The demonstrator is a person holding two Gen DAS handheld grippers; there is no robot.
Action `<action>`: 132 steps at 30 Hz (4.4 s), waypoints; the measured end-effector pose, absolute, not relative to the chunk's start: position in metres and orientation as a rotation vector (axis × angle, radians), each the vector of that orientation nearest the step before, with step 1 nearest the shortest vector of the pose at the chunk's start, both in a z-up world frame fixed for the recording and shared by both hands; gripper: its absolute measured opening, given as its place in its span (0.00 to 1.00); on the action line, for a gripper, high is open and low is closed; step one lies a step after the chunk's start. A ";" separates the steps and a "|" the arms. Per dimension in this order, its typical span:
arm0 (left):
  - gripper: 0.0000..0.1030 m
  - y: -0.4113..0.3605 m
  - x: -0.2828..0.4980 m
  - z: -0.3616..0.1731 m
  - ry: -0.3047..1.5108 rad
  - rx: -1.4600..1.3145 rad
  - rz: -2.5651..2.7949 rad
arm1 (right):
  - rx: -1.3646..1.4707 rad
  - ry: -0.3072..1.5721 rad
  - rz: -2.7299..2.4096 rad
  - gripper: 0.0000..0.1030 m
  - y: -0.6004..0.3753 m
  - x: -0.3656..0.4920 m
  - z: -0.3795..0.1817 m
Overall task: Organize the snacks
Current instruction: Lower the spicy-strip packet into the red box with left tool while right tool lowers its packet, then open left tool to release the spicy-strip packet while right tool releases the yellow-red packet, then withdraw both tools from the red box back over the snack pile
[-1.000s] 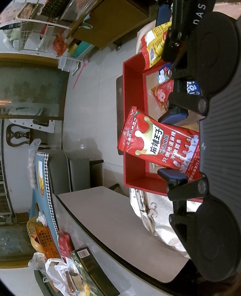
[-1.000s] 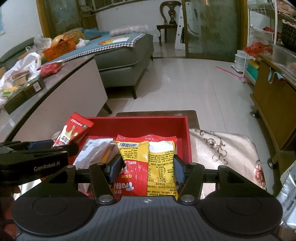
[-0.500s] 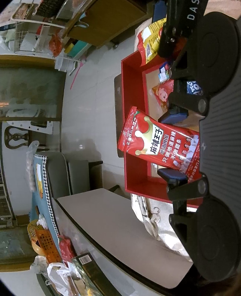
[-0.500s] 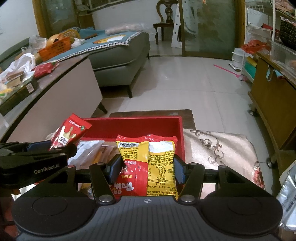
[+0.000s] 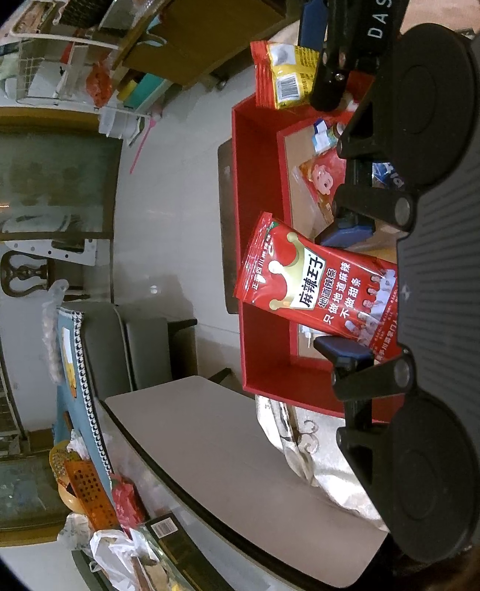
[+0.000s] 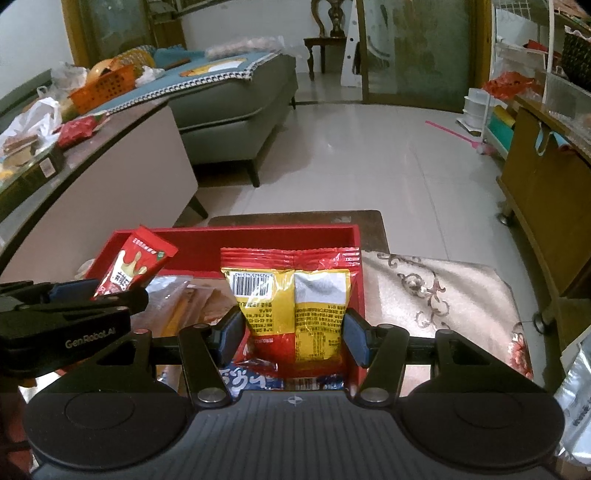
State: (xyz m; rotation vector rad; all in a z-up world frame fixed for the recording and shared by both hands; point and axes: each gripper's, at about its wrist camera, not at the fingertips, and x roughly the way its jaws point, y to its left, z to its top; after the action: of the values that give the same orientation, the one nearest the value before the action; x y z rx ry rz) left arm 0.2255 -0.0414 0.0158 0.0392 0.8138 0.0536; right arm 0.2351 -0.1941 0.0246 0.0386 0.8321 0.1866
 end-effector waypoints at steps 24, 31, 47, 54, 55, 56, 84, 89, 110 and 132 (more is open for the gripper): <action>0.44 -0.053 0.244 -0.009 0.850 0.090 0.058 | 0.034 0.839 0.198 0.63 -0.194 0.255 -0.002; 0.48 -0.053 0.243 -0.009 0.854 0.104 0.055 | 0.028 0.841 0.204 0.69 -0.194 0.255 -0.001; 0.50 -0.049 0.226 0.013 0.810 0.095 0.047 | 0.006 0.808 0.188 0.76 -0.189 0.245 0.021; 0.50 -0.045 0.217 0.023 0.797 0.082 0.045 | 0.005 0.785 0.189 0.82 -0.183 0.235 0.038; 0.50 -0.045 0.215 0.025 0.794 0.080 0.043 | 0.002 0.784 0.189 0.82 -0.182 0.233 0.040; 0.50 -0.045 0.214 0.027 0.793 0.078 0.041 | 0.003 0.782 0.188 0.82 -0.182 0.232 0.042; 0.51 -0.029 0.146 0.049 0.792 0.062 -0.002 | 0.047 0.785 0.128 0.85 -0.192 0.172 0.060; 0.51 -0.022 0.131 0.050 0.801 0.047 -0.009 | 0.037 0.789 0.143 0.86 -0.188 0.155 0.062; 0.57 0.000 0.074 0.046 0.835 0.076 0.020 | 0.062 0.840 0.179 0.92 -0.177 0.109 0.053; 0.58 0.046 0.069 -0.022 1.129 -0.122 0.073 | 0.084 0.939 0.255 0.97 -0.177 0.100 0.038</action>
State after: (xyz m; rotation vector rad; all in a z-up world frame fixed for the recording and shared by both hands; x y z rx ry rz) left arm 0.0691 0.0463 -0.0219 -0.1225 1.1290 0.0734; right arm 0.0995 -0.1767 0.0380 0.0840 0.9386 0.2546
